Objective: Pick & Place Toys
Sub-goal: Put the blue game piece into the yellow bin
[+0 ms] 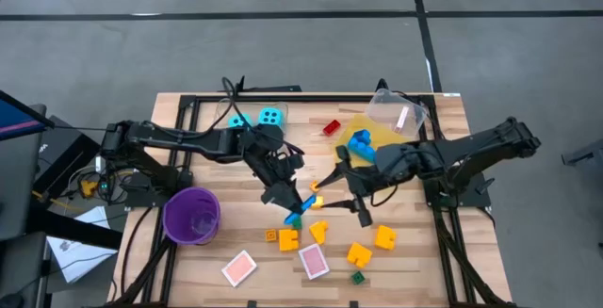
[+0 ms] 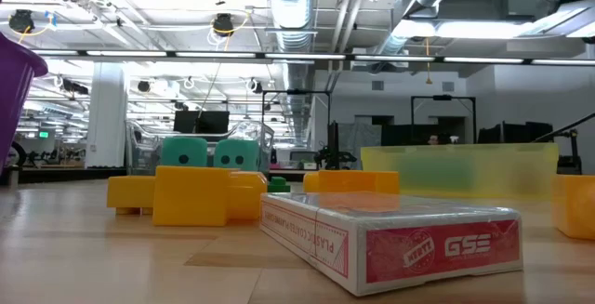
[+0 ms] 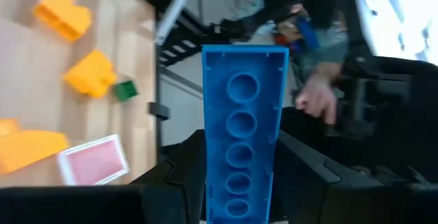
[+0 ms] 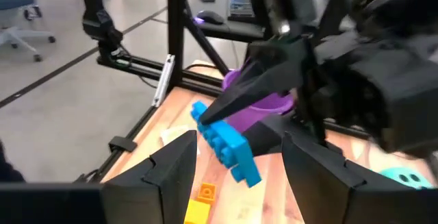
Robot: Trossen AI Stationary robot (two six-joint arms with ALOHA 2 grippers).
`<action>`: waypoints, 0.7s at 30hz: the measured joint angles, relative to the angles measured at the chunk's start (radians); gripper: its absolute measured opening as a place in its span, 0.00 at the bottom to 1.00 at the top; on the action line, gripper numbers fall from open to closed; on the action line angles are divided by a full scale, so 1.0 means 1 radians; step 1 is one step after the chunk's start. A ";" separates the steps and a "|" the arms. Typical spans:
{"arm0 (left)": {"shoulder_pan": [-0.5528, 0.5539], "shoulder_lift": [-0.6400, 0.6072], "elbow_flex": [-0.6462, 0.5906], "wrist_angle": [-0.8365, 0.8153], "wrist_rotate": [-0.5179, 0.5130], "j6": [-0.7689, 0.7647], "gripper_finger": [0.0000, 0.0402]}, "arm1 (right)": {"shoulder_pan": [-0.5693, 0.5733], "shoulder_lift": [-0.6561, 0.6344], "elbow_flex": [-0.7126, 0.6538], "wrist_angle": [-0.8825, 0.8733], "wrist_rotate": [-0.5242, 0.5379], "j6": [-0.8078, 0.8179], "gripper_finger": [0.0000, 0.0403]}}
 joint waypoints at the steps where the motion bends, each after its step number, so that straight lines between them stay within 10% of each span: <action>1: 0.001 0.000 0.000 0.015 0.007 -0.012 0.33 | -0.005 0.007 0.002 0.001 -0.015 0.000 0.51; 21: 0.002 -0.001 0.000 0.154 0.038 -0.049 0.33 | -0.066 0.062 0.011 0.081 -0.157 0.022 0.44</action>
